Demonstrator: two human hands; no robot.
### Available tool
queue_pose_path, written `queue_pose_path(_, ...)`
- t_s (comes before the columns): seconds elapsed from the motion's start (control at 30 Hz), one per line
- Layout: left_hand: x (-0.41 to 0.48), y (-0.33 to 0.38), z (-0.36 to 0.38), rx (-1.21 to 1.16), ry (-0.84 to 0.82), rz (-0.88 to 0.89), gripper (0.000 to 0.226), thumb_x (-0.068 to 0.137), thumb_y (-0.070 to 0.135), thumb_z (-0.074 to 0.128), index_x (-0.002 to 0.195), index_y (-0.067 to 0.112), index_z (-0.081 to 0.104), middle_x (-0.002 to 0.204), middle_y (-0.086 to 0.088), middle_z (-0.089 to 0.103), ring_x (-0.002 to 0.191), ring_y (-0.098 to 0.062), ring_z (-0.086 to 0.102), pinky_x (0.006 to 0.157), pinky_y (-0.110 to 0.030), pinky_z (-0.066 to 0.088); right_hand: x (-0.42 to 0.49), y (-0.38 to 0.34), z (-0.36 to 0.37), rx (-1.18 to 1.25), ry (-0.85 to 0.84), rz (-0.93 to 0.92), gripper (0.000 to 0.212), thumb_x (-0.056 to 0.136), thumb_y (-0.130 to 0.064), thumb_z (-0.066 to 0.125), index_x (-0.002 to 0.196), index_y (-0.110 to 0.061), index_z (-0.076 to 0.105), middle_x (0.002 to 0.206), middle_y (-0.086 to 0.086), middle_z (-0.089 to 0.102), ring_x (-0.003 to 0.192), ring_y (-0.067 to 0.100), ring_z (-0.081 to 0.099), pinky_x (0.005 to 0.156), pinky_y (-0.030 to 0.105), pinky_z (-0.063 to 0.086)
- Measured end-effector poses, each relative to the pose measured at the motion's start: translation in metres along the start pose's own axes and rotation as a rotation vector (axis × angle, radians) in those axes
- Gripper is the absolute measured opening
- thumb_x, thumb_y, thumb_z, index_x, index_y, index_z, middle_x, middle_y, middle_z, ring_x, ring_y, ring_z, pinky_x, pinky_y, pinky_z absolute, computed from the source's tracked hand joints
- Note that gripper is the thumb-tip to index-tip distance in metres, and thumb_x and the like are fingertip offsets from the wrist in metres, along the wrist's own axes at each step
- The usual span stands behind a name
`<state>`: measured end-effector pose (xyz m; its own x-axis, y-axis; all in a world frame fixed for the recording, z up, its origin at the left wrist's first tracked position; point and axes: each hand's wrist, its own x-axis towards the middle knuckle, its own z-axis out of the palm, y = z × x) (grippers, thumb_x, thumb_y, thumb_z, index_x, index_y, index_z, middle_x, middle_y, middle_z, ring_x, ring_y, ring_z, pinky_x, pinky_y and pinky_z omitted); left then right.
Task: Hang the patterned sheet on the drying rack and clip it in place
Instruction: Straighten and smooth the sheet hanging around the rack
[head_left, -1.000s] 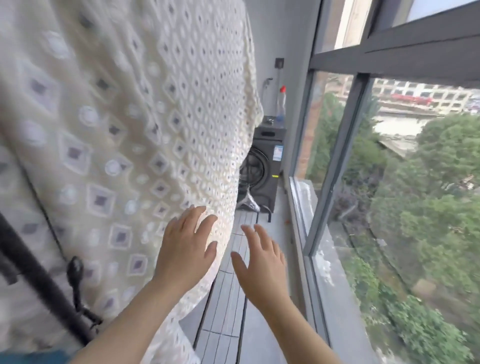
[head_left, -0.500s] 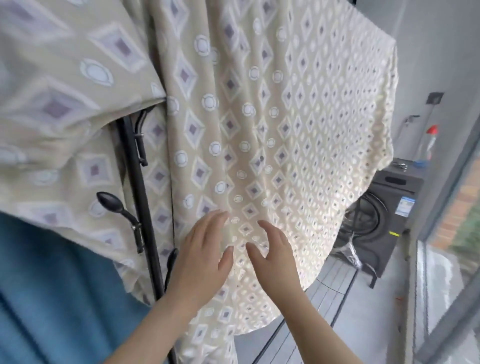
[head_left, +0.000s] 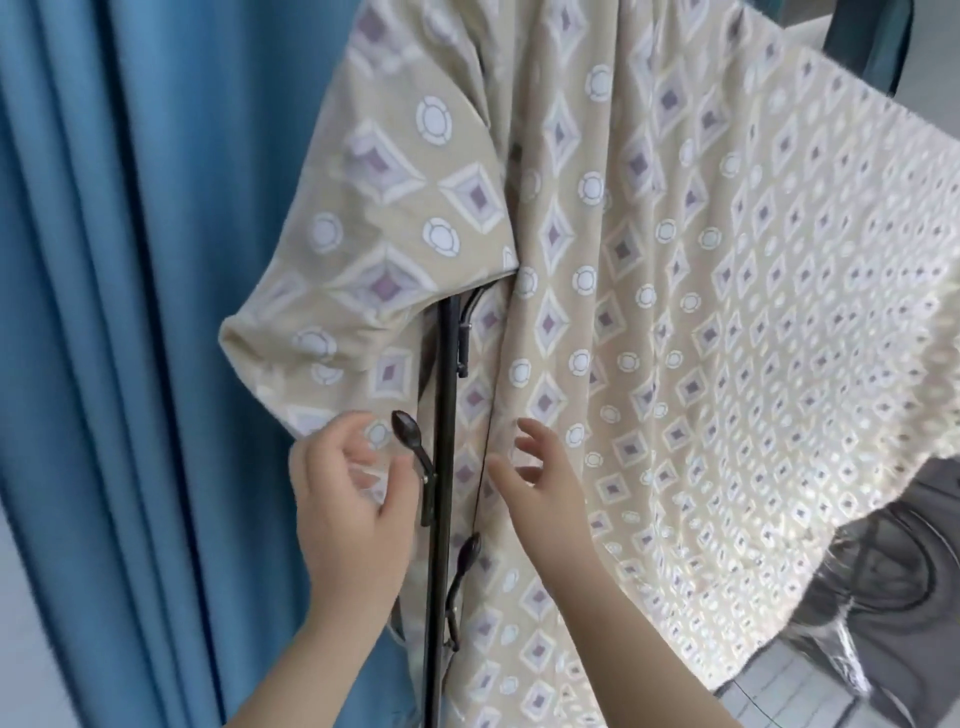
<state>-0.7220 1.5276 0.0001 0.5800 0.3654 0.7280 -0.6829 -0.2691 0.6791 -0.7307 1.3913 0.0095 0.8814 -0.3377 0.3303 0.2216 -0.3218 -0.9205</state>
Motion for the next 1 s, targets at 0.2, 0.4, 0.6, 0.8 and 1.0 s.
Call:
queue_pose_path(0.2, 0.038, -0.013, -0.001, -0.233, 0.178, -0.456, 0.087, 0.060, 0.034, 0.078, 0.134, 0.022, 0.035, 0.128, 0.004, 0.046, 0.114, -0.019, 0.050, 0.092, -0.034, 0.047, 0.023, -0.025, 0.022, 0.151, 0.067, -0.016, 0.024, 0.089, -0.021, 0.059, 0.112, -0.023, 0.052, 0.078, -0.004, 0.050, 0.060, 0.000, 0.052, 0.051, 0.010, 0.043)
queue_pose_path(0.4, 0.057, -0.005, 0.009, -0.447, -0.144, -0.715, 0.021, 0.086, 0.020, 0.064, 0.106, 0.021, 0.061, 0.096, 0.011, 0.066, 0.085, -0.001, 0.058, 0.064, -0.017, 0.039, 0.058, -0.055, 0.031, 0.379, -0.090, 0.166, 0.012, 0.096, -0.023, 0.045, 0.101, -0.022, 0.056, 0.085, 0.004, 0.050, 0.061, 0.011, 0.044, 0.063, 0.024, 0.039)
queue_pose_path(0.6, 0.089, 0.001, 0.007, -0.353, -0.192, -0.647, 0.008, 0.093, 0.024, 0.054, 0.087, 0.023, 0.060, 0.083, 0.003, 0.061, 0.077, -0.013, 0.055, 0.069, -0.027, 0.044, 0.080, -0.063, 0.033, 0.433, -0.093, 0.160, 0.037, 0.092, -0.013, 0.046, 0.129, -0.019, 0.048, 0.075, 0.002, 0.050, 0.053, 0.011, 0.041, 0.059, 0.024, 0.040)
queue_pose_path(0.8, 0.124, 0.025, 0.006, -0.273, -0.309, -0.598, 0.029, 0.075, 0.035, 0.056, 0.070, 0.010, 0.042, 0.051, -0.007, 0.038, 0.028, -0.013, 0.035, 0.039, -0.018, 0.034, 0.097, -0.085, 0.027, 0.733, -0.056, 0.168, 0.043, 0.091, -0.007, 0.043, 0.131, -0.024, 0.044, 0.070, -0.001, 0.049, 0.040, 0.007, 0.031, 0.041, 0.017, 0.028)
queue_pose_path(1.0, 0.136, 0.043, 0.003, -0.371, -0.258, -0.348, 0.040, 0.088, -0.011, 0.049, 0.073, 0.025, 0.039, 0.074, 0.005, 0.046, 0.042, 0.010, 0.053, 0.044, -0.012, 0.045, 0.115, -0.100, 0.016, 0.659, -0.070, 0.091, 0.018, 0.093, -0.014, 0.045, 0.081, -0.024, 0.054, 0.045, -0.013, 0.043, 0.036, 0.003, 0.035, 0.040, 0.016, 0.027)
